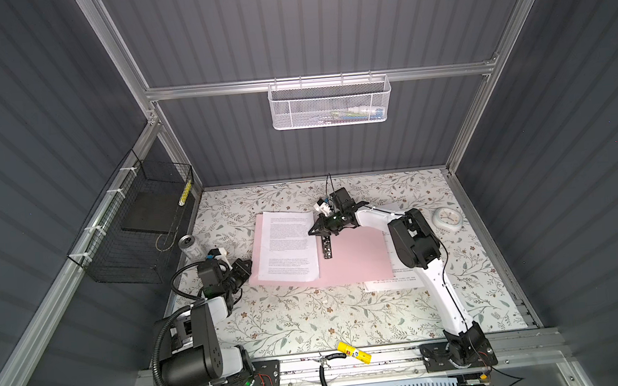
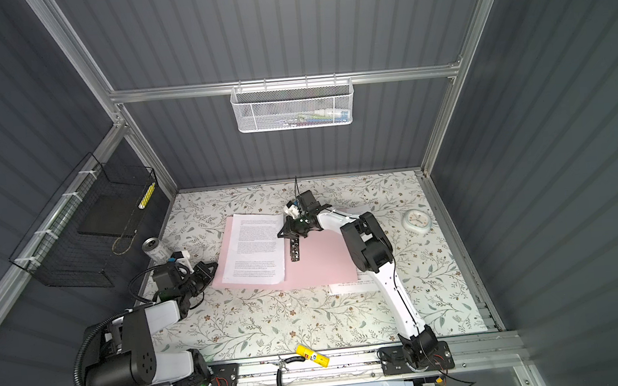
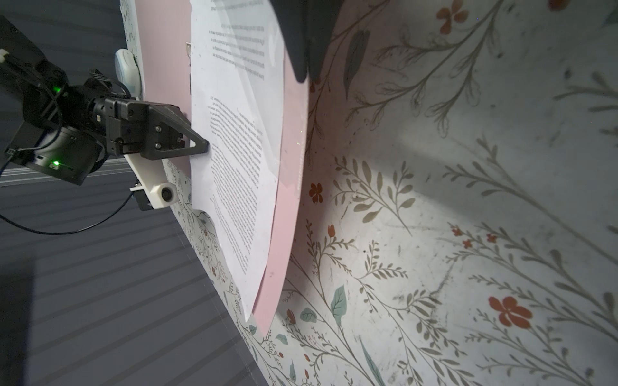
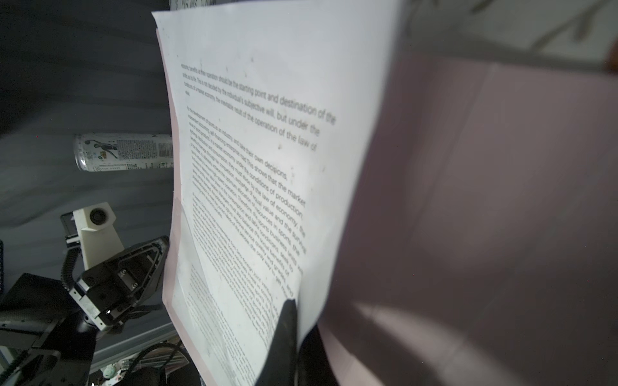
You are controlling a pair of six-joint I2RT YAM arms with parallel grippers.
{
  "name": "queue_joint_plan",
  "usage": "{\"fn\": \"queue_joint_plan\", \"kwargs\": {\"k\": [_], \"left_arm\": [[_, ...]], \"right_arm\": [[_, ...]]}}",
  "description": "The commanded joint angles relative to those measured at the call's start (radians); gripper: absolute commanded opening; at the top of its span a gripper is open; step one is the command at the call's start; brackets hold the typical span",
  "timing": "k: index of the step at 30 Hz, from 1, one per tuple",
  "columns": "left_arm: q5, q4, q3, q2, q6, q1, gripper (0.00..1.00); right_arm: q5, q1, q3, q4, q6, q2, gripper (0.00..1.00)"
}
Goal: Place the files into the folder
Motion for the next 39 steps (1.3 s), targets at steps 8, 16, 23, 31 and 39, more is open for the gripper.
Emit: {"fn": "queue_joint_plan", "kwargs": {"k": [8,16,23,31,39], "left_arm": [[-0.010,-0.001,-0.012,0.009,0.001,-0.002,0.00],[-0.006,0.007,-0.013,0.017,-0.002,-0.002,0.00],[-0.009,0.005,-0.014,0.014,-0.003,-0.002,0.00],[-0.011,0.008,-0.014,0.018,-0.002,-0.002,0.00],[-0.010,0.007,-0.013,0.018,-0.002,-0.002,0.00]], "right_arm": [[0.068,0.037,-0.089,0.195,0.221,-0.039,0.00],[0.069,0.050,-0.108,0.250,0.310,-0.038,0.00],[0.115,0.044,-0.161,0.291,0.345,-0.079,0.00],[0.122,0.025,-0.189,0.305,0.353,-0.098,0.00],[0.120,0.053,-0.179,0.303,0.370,-0.084,0.00]]}}
